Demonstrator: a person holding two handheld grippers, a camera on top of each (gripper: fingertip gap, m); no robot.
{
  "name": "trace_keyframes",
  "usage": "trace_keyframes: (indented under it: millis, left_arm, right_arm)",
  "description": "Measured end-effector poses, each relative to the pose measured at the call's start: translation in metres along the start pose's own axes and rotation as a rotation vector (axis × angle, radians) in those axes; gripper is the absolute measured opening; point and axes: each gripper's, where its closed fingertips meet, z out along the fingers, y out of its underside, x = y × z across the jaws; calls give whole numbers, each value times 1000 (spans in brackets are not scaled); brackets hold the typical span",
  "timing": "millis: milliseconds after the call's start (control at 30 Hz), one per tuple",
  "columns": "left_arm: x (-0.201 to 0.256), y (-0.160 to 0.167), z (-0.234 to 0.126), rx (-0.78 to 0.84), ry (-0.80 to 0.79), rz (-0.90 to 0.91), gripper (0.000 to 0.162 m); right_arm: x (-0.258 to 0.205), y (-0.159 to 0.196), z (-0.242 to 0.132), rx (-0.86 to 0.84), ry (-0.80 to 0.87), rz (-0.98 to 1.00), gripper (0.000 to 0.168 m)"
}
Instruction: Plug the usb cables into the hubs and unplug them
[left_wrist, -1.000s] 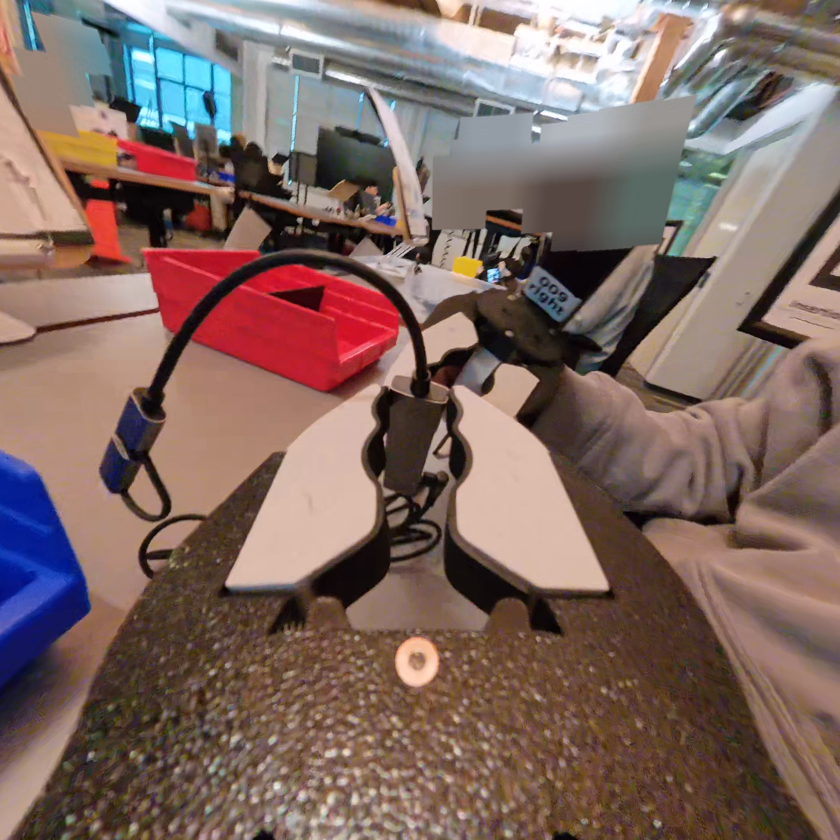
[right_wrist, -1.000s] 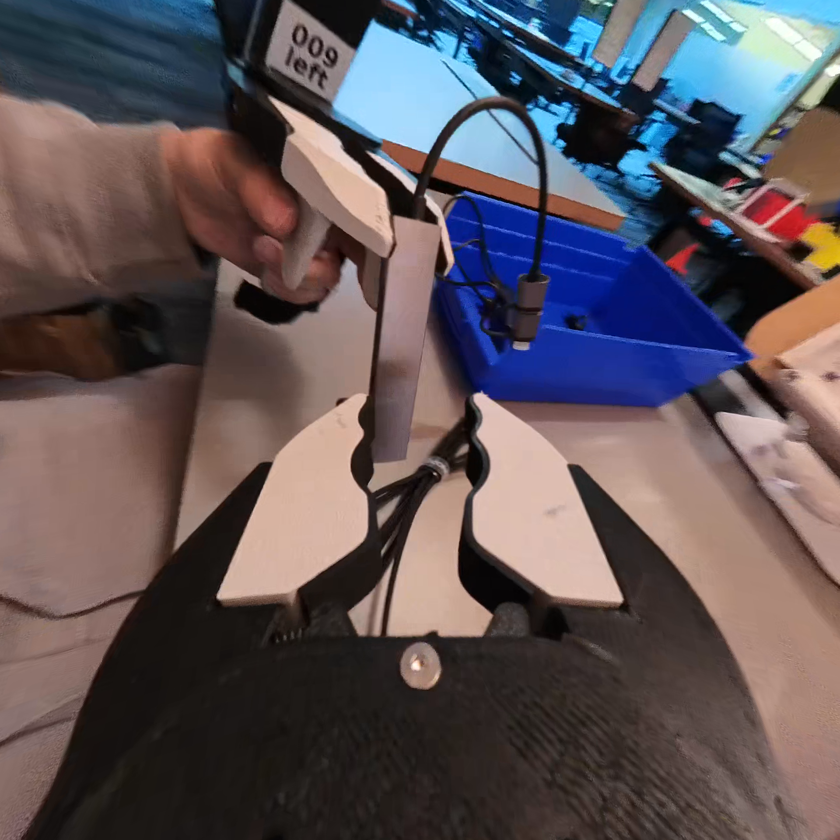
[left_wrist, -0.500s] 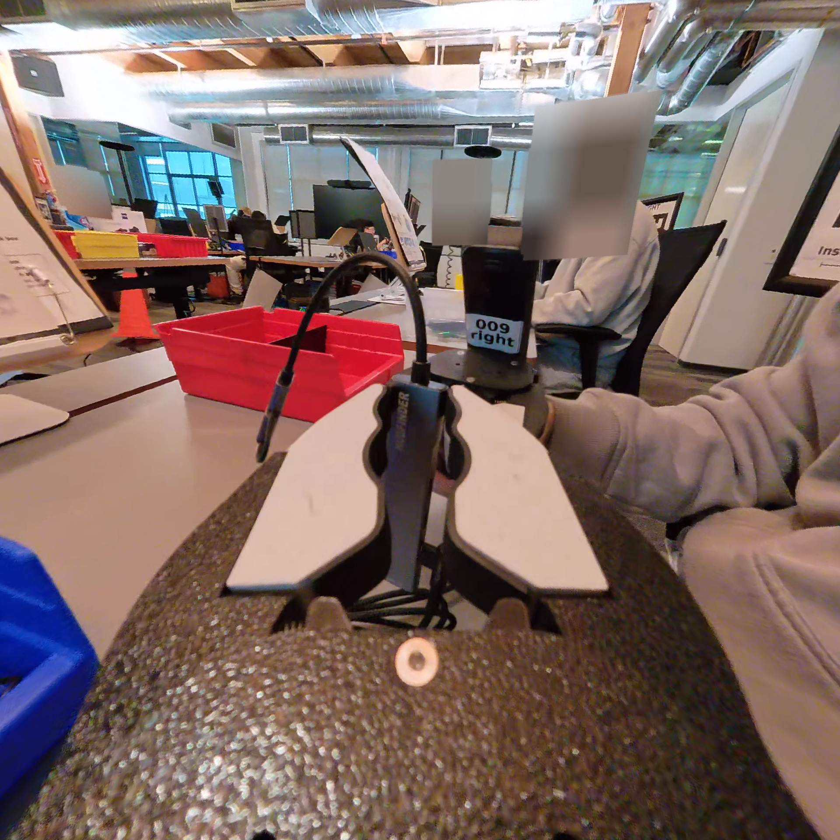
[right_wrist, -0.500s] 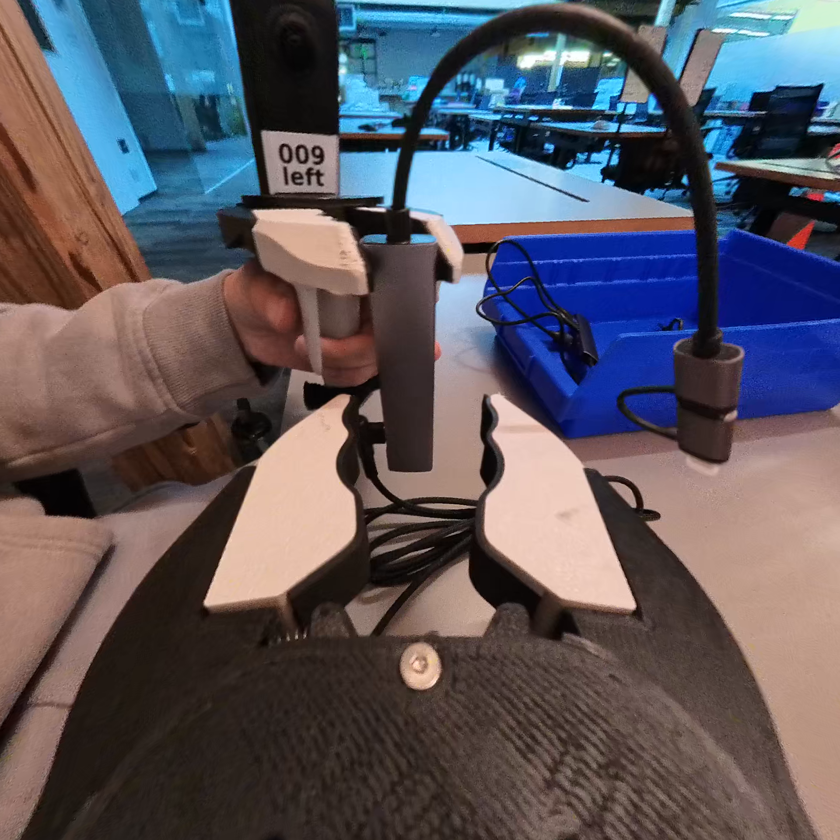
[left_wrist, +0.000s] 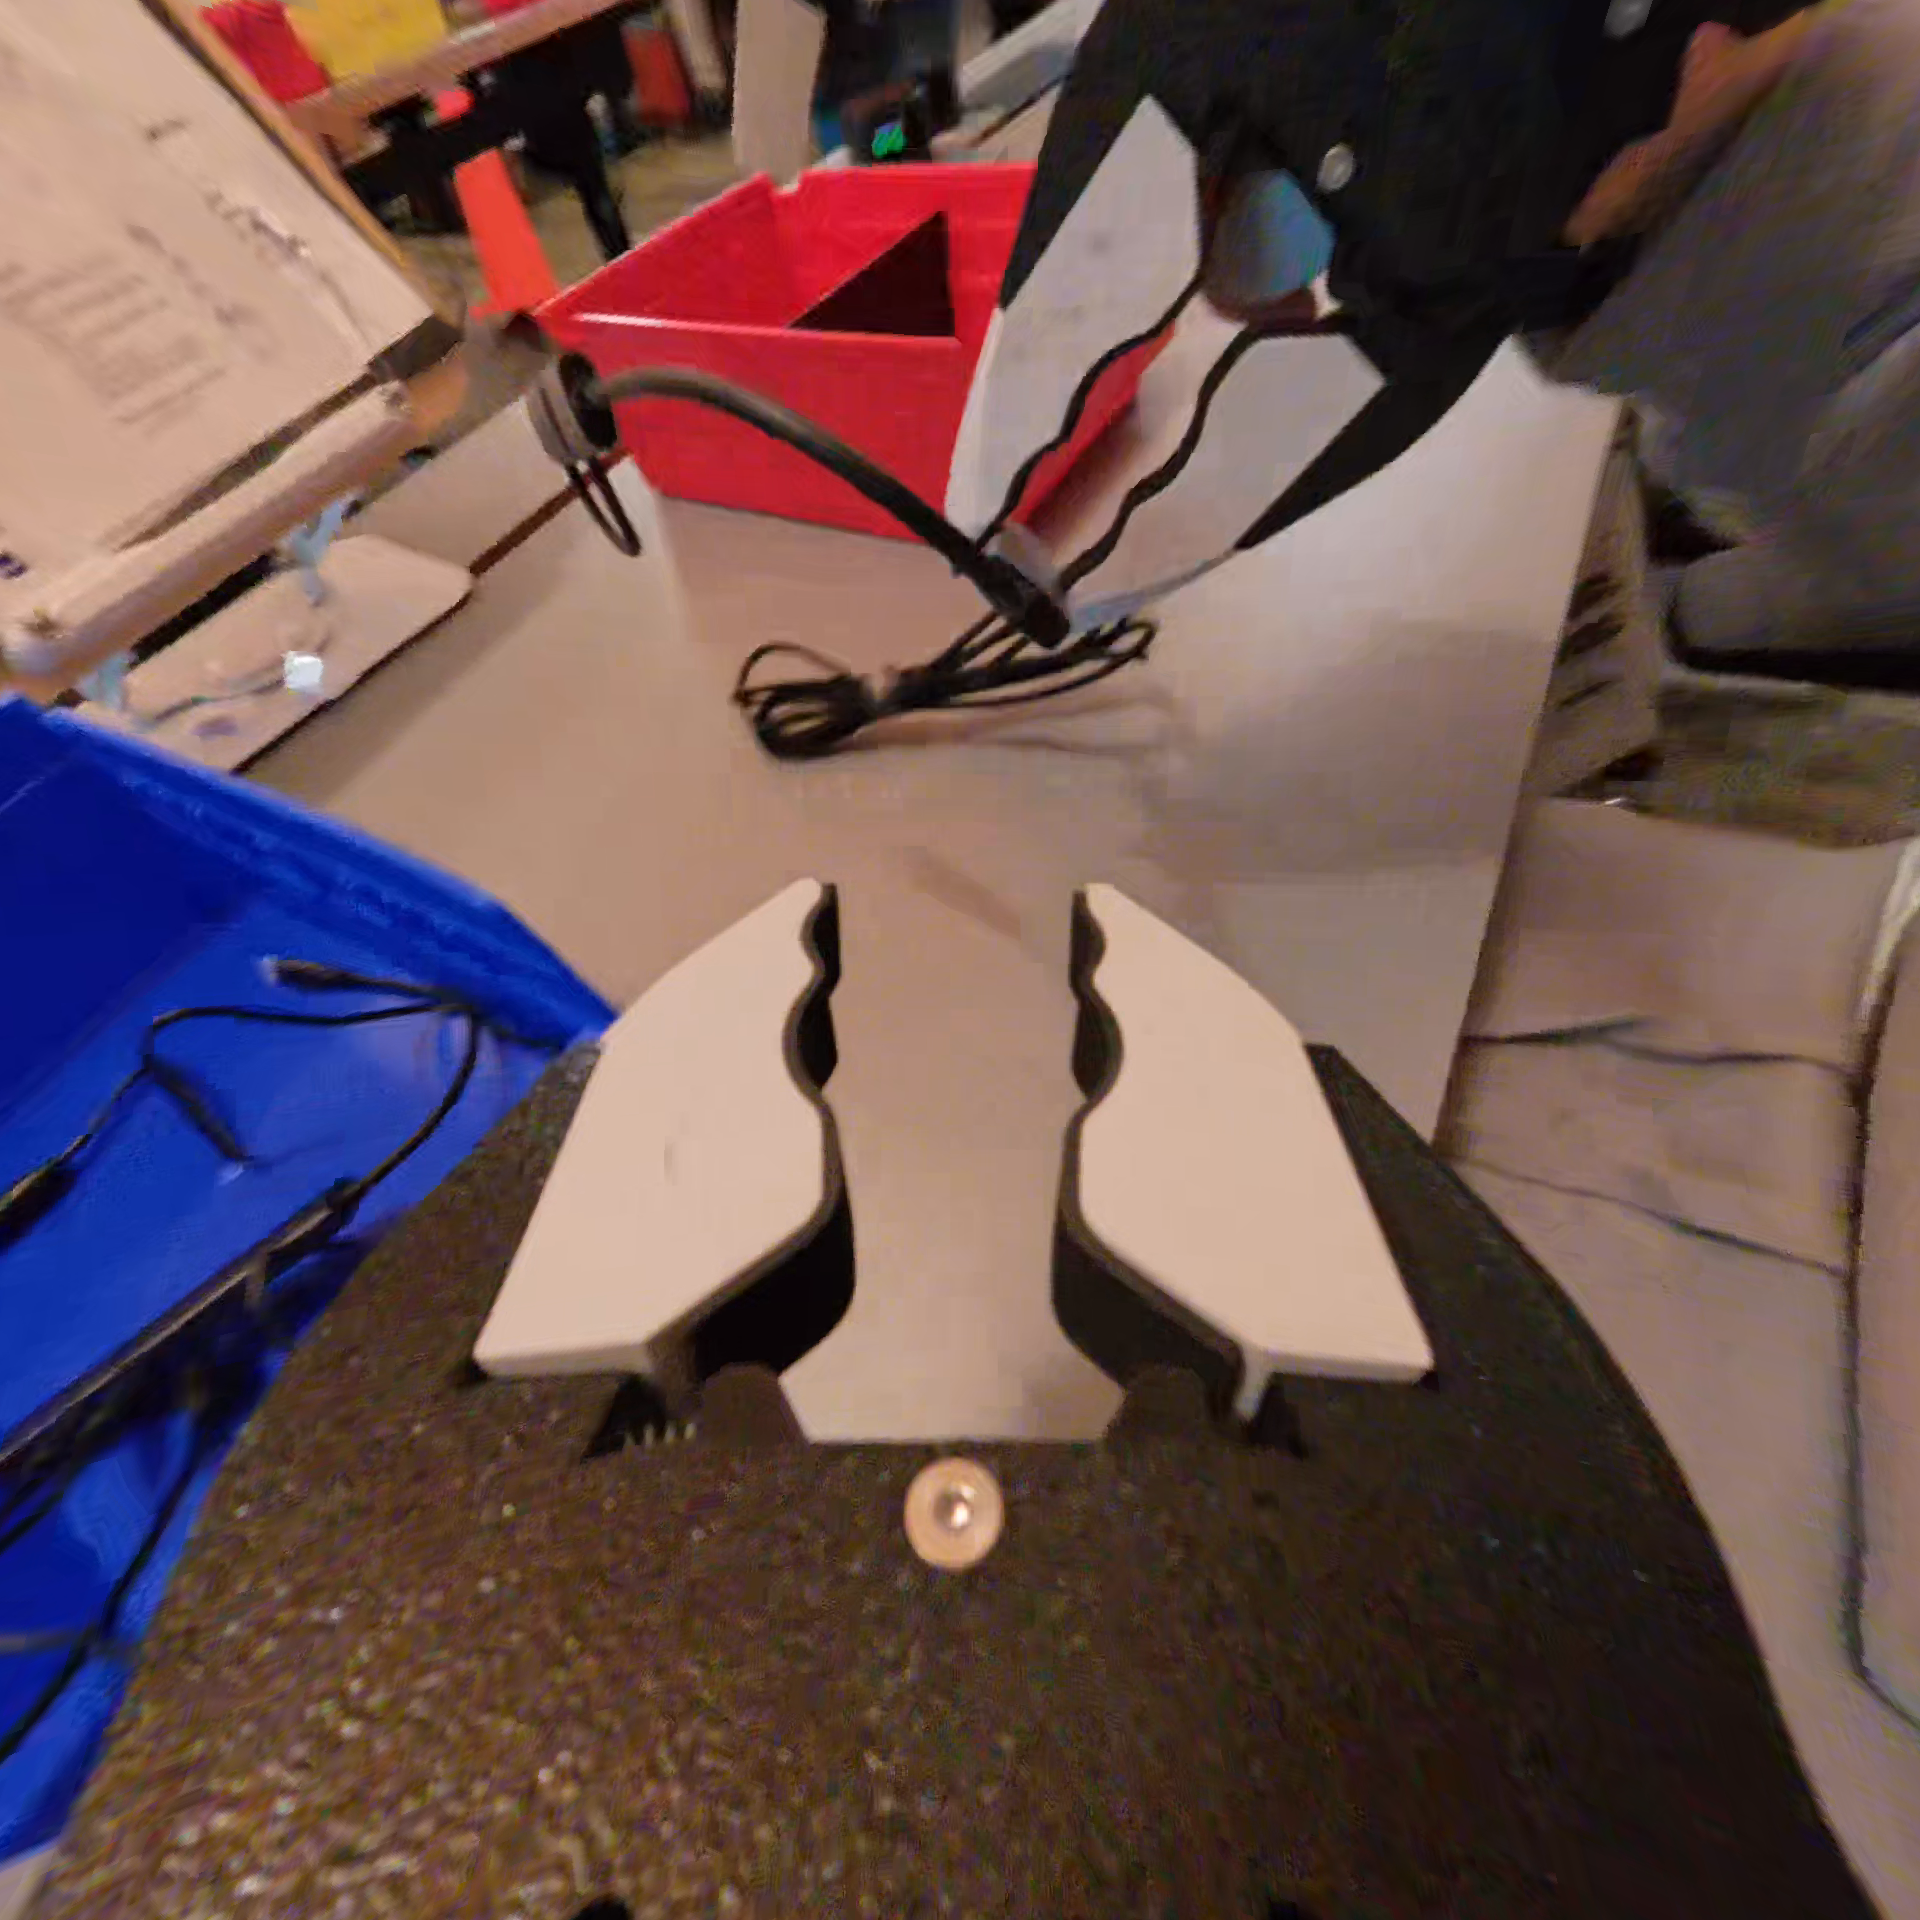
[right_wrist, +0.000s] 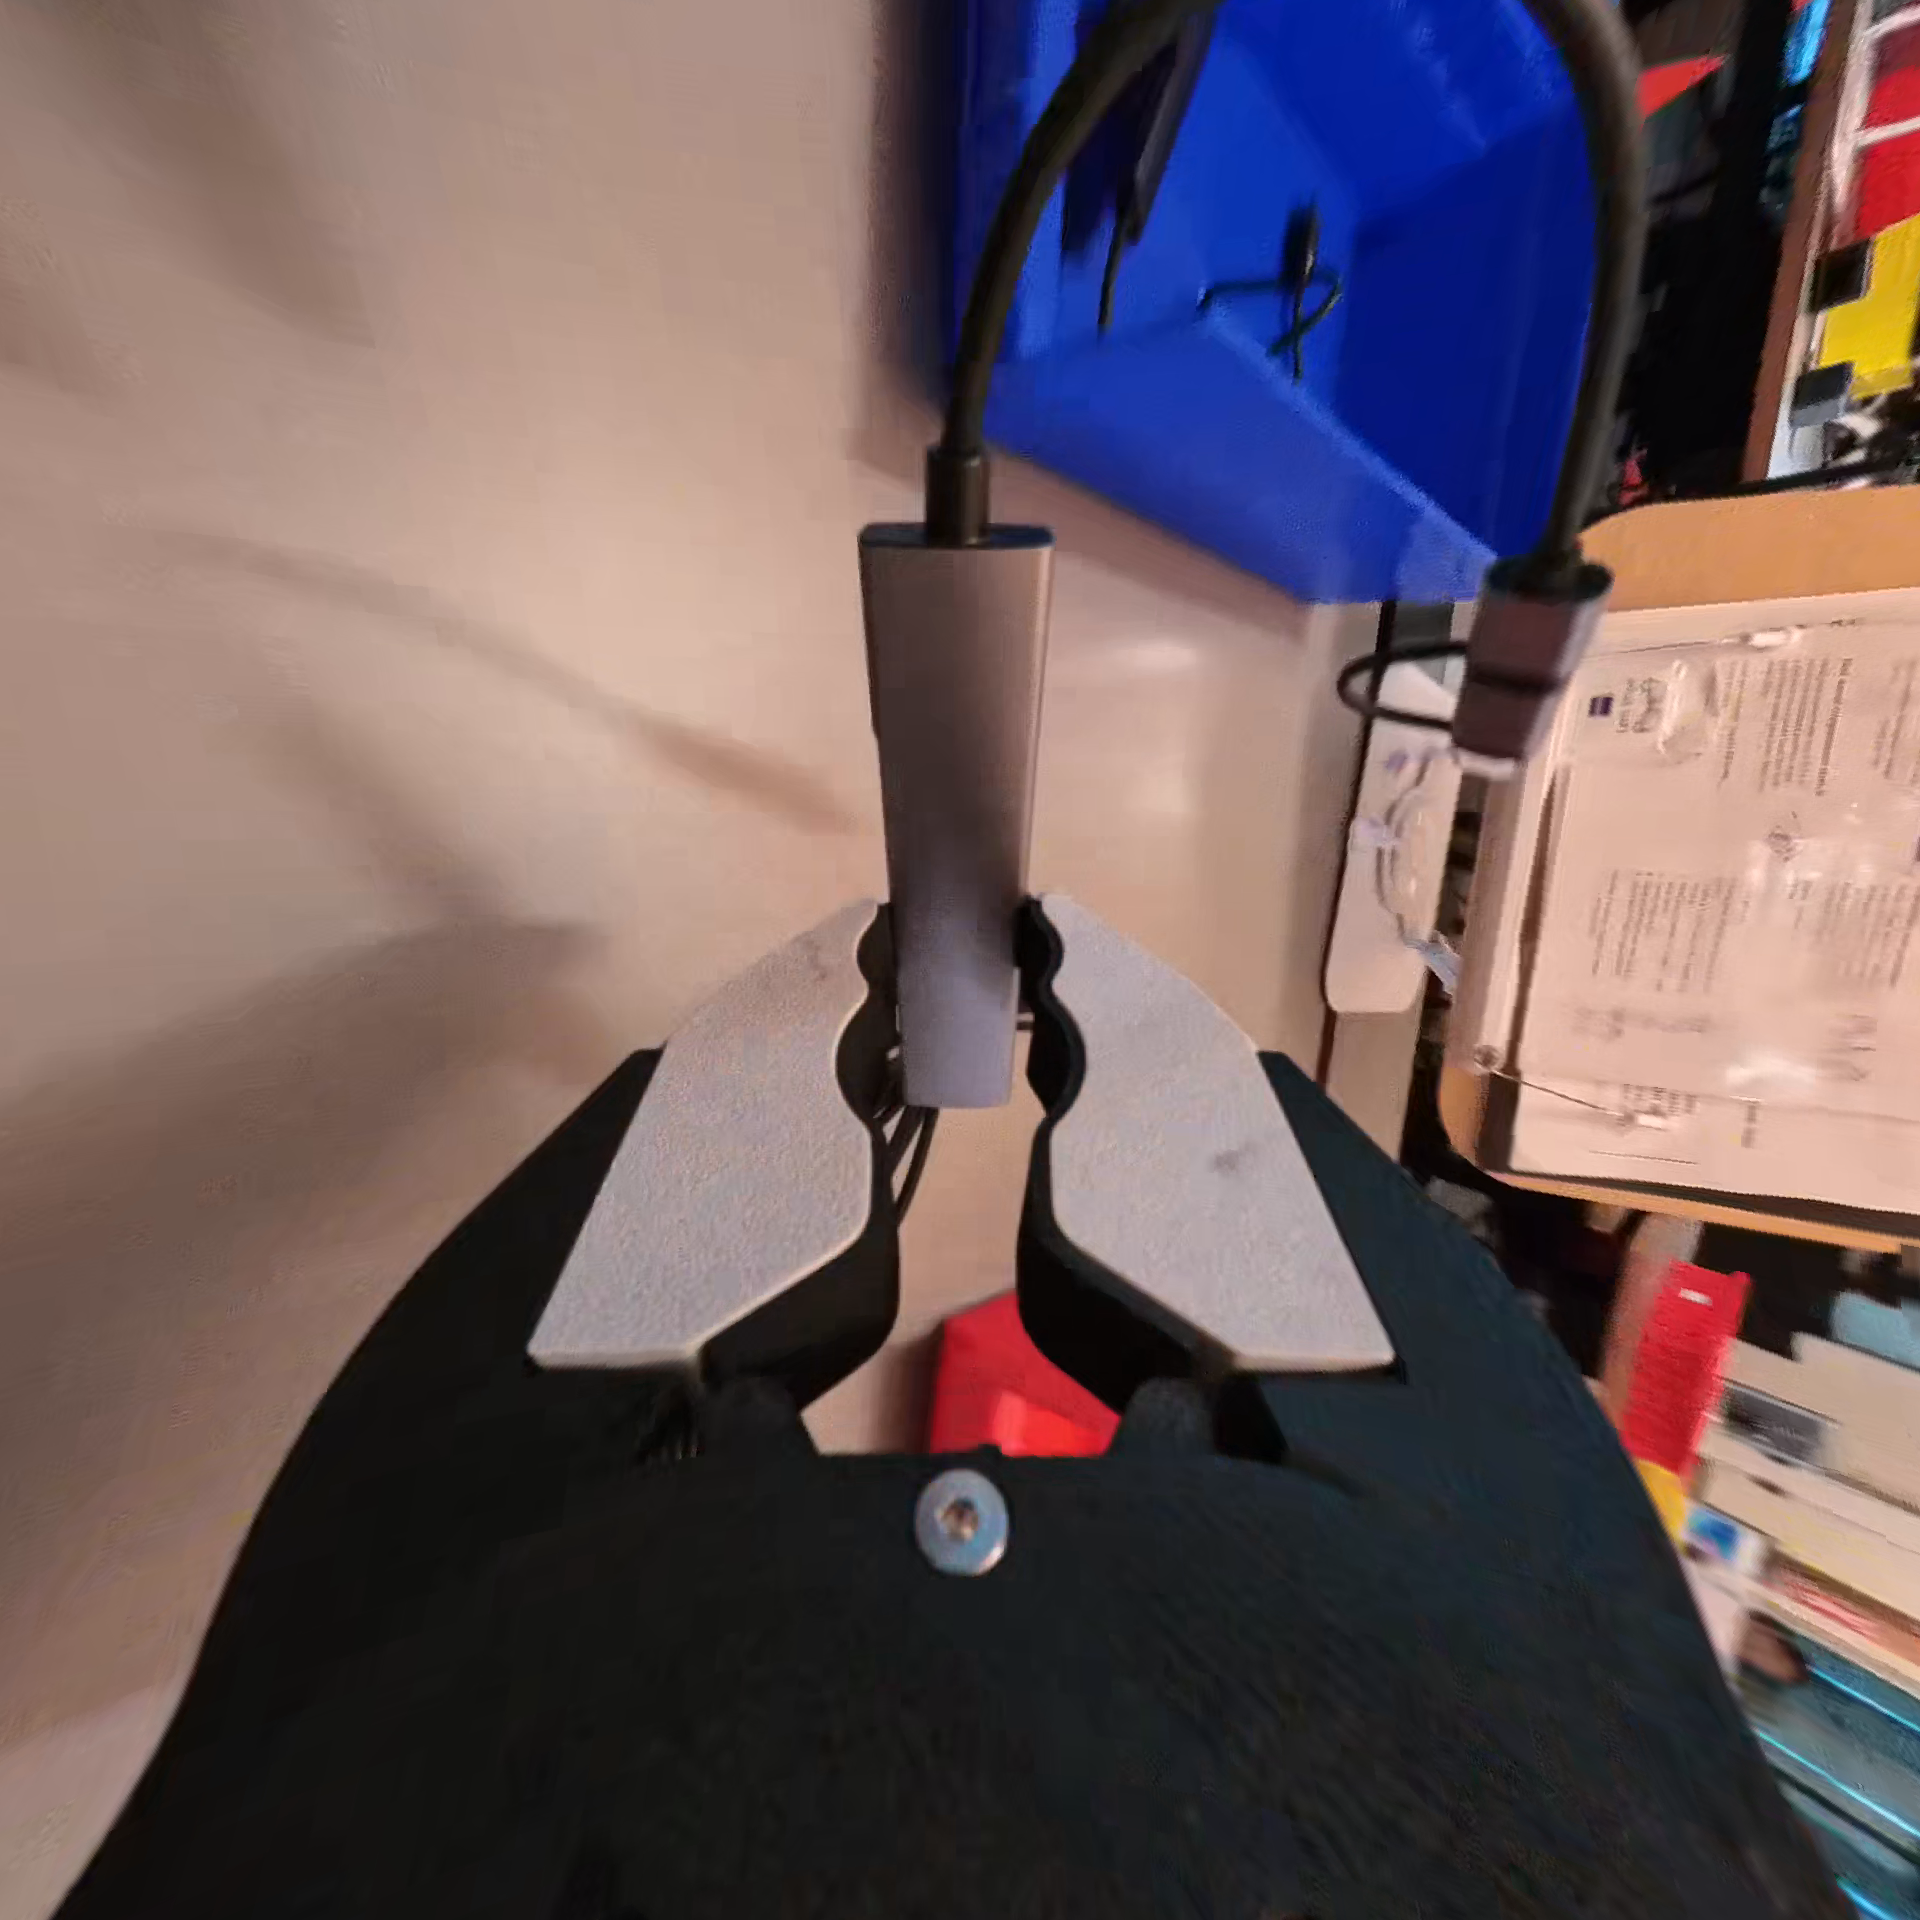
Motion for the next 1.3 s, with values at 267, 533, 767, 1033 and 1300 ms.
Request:
trace_keyframes:
  millis: [267, 533, 767, 1033, 1300]
  left_arm:
    - [50, -50, 17, 126, 17, 259, 45]
    - [35, 2, 60, 4, -9, 225, 44]
    - [53, 2, 65, 128, 87, 325, 46]
    - [47, -5, 74, 226, 23, 240, 26]
    - [45, -4, 81, 222, -2, 145, 26]
  right_arm:
    - [-35, 2, 17, -48, -179, -116, 23]
    - [-42, -6, 6, 126, -252, -82, 23]
    - [-60, -24, -5, 286, -379, -169, 23]
    - [-47, -35, -13, 437, -404, -86, 22]
    - [-45, -27, -5, 364, -397, -139, 22]
